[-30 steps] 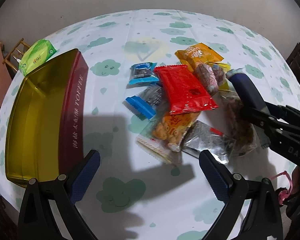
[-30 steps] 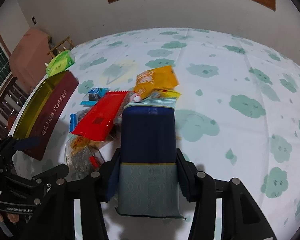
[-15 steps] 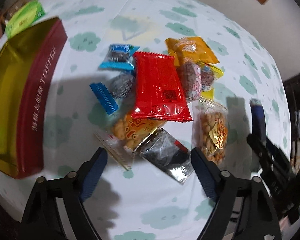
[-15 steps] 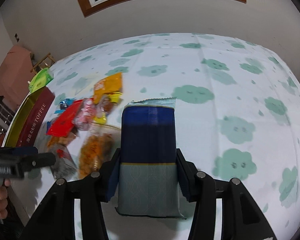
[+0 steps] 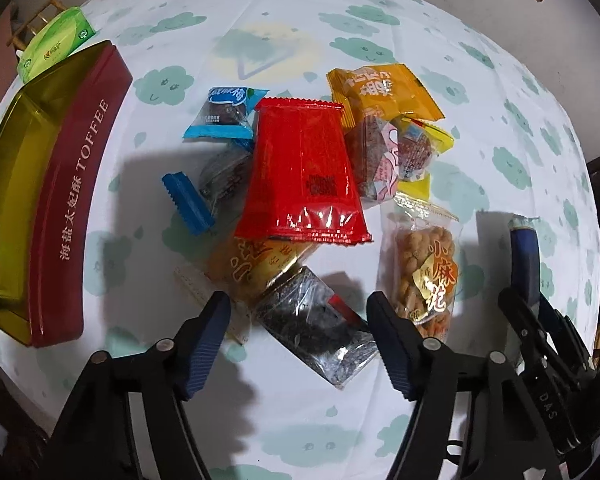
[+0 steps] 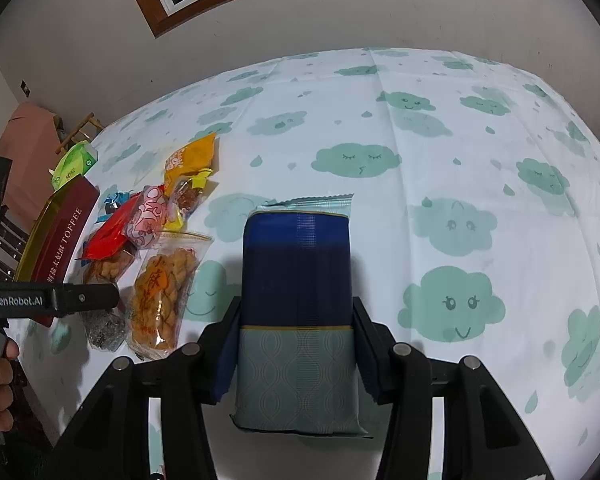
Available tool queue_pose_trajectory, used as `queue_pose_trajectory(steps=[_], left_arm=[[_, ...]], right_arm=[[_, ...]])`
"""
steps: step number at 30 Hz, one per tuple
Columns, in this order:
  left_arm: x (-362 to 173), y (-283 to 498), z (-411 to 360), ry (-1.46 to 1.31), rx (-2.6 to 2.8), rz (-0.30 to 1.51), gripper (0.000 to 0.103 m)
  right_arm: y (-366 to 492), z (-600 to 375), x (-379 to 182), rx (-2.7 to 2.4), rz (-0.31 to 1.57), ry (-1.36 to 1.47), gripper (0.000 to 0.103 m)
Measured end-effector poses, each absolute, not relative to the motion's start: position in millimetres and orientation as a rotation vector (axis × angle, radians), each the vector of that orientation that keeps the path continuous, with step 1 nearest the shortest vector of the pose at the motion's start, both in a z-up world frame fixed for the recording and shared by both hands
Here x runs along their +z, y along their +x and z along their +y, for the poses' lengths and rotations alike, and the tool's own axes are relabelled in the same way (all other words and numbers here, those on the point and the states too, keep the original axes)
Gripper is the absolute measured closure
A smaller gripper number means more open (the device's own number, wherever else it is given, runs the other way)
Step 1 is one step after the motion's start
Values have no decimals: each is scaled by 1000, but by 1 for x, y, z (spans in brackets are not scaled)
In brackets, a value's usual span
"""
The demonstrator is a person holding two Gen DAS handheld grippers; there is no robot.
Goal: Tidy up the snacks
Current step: 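Close the right tool on the blue-and-teal pack while the left tool grasps the dark clear packet, then carry the dark packet into the gold tin and open the left tool while the right tool holds its pack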
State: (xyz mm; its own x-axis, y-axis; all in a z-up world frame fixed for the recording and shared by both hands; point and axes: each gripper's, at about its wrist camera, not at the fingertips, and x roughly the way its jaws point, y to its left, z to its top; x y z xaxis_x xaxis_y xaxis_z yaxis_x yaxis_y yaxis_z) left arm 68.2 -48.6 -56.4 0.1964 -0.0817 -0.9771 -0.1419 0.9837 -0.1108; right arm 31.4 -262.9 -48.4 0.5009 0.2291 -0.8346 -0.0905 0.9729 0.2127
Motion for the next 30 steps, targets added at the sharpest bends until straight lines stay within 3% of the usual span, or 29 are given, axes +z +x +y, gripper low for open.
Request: queue_pose_trajectory(steps=[5,11,13,15,30], left_arm=[[-54,58,-50,-160,8,1376,48],[-58,45,-49,-122,-43,1390,50],[-63,41,-50,-106,-52,1399,55],[-63,38,-52,-76,-54,1392,71],[-40,22,-50,13,-138,1334,72]], right_arm=[[30,-261,-48,201,1031,150,52],[25,-257,-46,205,1028,145,52],[25,-257,-46,204,1028,152,52],[23,-257,-45,203,1026,154,52],[16,-255,-47,166,1043,143,52]])
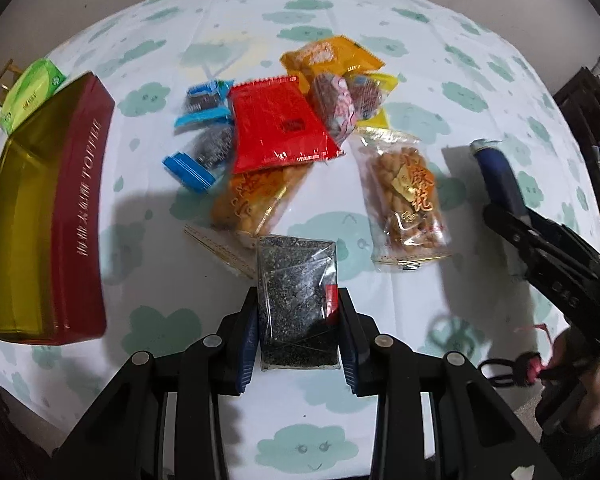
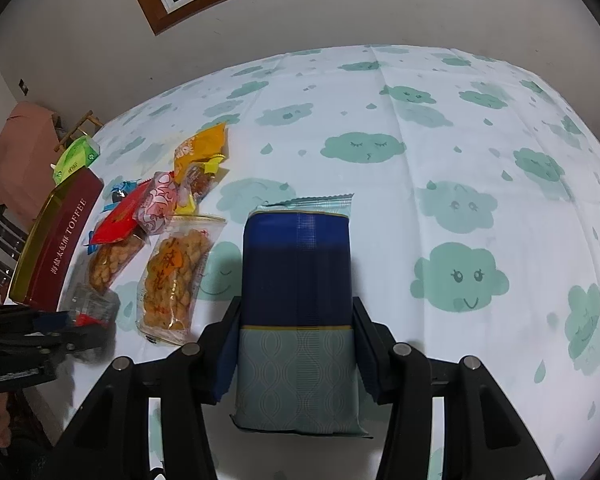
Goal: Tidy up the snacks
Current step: 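Carry the dark packet into the gold tin and open the left tool while the right tool holds its pack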
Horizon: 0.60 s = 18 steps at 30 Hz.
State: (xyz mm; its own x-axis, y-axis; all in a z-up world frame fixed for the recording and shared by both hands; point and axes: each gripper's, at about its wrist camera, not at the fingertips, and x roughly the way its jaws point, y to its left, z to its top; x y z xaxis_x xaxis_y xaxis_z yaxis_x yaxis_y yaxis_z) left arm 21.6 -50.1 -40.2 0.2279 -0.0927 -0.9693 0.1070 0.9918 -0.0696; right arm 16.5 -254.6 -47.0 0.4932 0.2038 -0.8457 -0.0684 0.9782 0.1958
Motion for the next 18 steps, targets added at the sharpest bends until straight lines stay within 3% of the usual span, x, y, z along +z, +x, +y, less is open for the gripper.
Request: queue_pose_trajectory(steps=[11,18], left_arm=[[13,27,10,2,-112,1197,72],[18,40,80,2,5,1159,72]], right_arm=[[19,-246,-47,113,1058,87,52],[21,-241,-47,72,1072,61,52]])
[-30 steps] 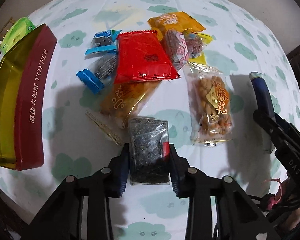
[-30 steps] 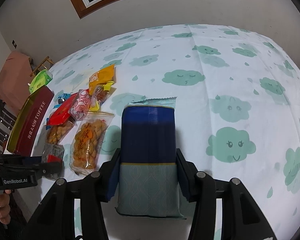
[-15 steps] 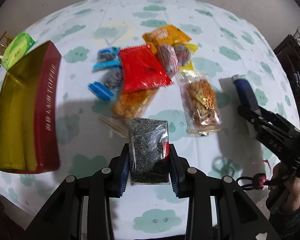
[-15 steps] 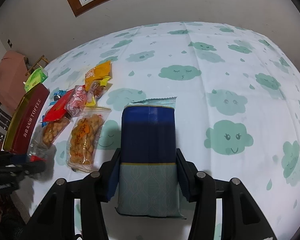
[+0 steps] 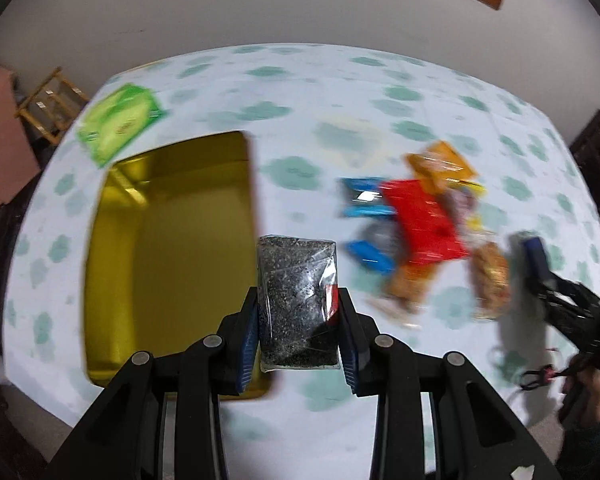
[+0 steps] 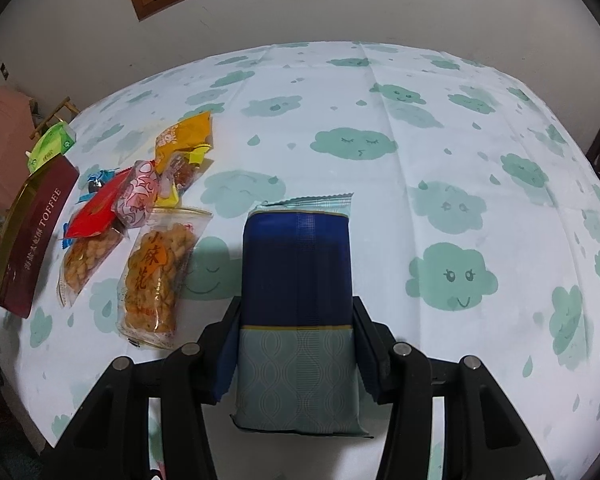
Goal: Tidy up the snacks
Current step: 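Carry the dark packet into the gold tin and open the left tool while the right tool holds its pack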
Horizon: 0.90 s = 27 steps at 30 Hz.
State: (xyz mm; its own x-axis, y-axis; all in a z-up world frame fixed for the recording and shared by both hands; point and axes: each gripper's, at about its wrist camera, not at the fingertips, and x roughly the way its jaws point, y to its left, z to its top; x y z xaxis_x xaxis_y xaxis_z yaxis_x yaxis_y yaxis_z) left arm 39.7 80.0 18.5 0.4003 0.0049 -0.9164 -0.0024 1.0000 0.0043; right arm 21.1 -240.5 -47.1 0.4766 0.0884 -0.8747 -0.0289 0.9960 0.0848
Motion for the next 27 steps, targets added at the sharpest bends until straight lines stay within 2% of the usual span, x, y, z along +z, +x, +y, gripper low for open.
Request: queue_pose_trajectory(steps=[10,22,27], left_arm=[[-26,47,167,-35,125,1236,72],[-59,44,206,9,169,1298,72],[-56,43,218,29,197,1281,72]], right_arm=[[26,-231,-48,9,1105,19,52],[32,-223,-49,-56,1138,-1,50],[34,-222,-49,-76,1145,8,50]])
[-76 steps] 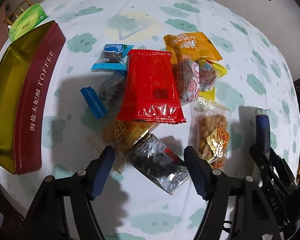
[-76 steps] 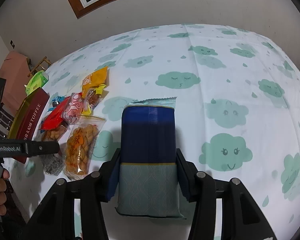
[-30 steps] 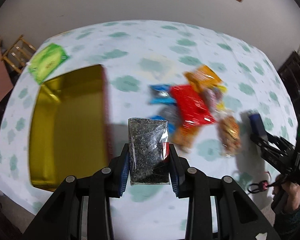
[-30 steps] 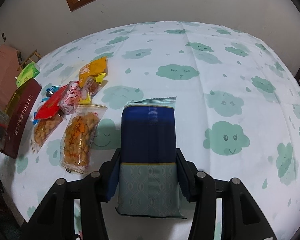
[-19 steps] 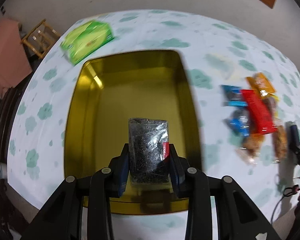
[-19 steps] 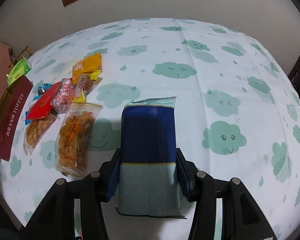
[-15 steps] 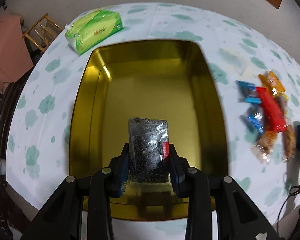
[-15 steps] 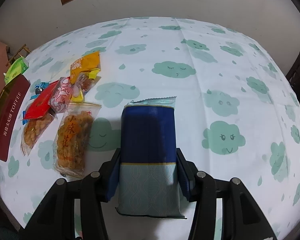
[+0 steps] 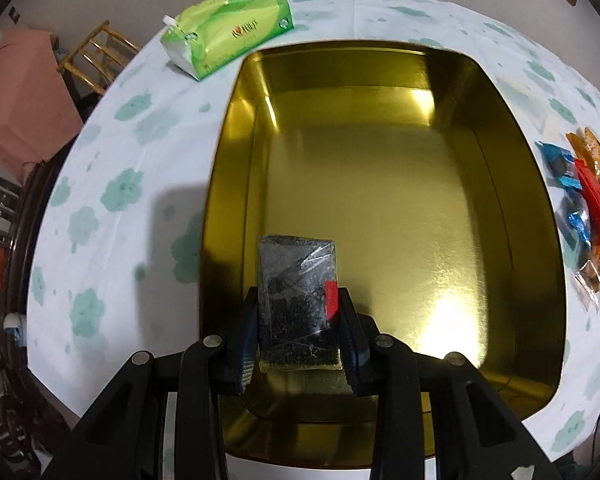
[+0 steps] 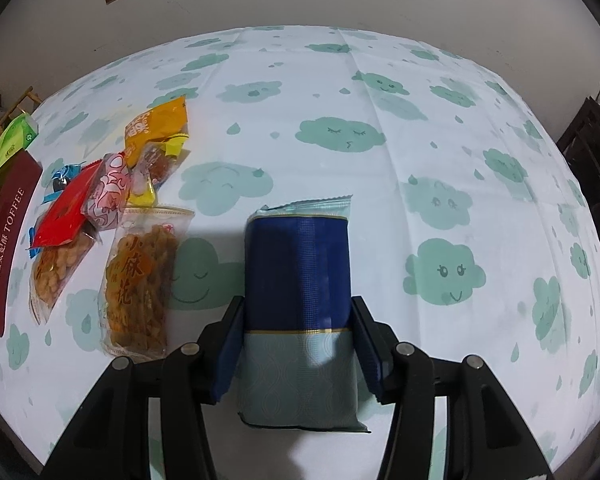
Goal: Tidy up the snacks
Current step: 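Carry the dark packet into the gold tin and open the left tool while the right tool holds its pack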
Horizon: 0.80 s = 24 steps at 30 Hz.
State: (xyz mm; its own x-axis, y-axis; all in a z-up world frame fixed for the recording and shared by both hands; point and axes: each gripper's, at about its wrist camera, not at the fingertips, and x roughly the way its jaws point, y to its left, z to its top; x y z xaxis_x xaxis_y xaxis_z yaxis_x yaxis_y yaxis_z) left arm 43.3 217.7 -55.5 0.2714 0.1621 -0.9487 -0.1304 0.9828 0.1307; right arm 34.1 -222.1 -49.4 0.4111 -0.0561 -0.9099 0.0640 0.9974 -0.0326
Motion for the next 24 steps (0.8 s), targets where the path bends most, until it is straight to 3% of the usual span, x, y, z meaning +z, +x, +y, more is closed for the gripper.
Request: queue_pose_trajectory(steps=[17,21,24], left_arm=[[-59,44,219,36,173,1266,68],[-53,43,217,6,134,1240,46],[-41,39,214,-6,95,1195,38]], right_arm=[[30,-219,-32,-139,1080,16,53],[28,-211,-7,-134,1018,29,53],[28,-196,12,-93,981,42,53]])
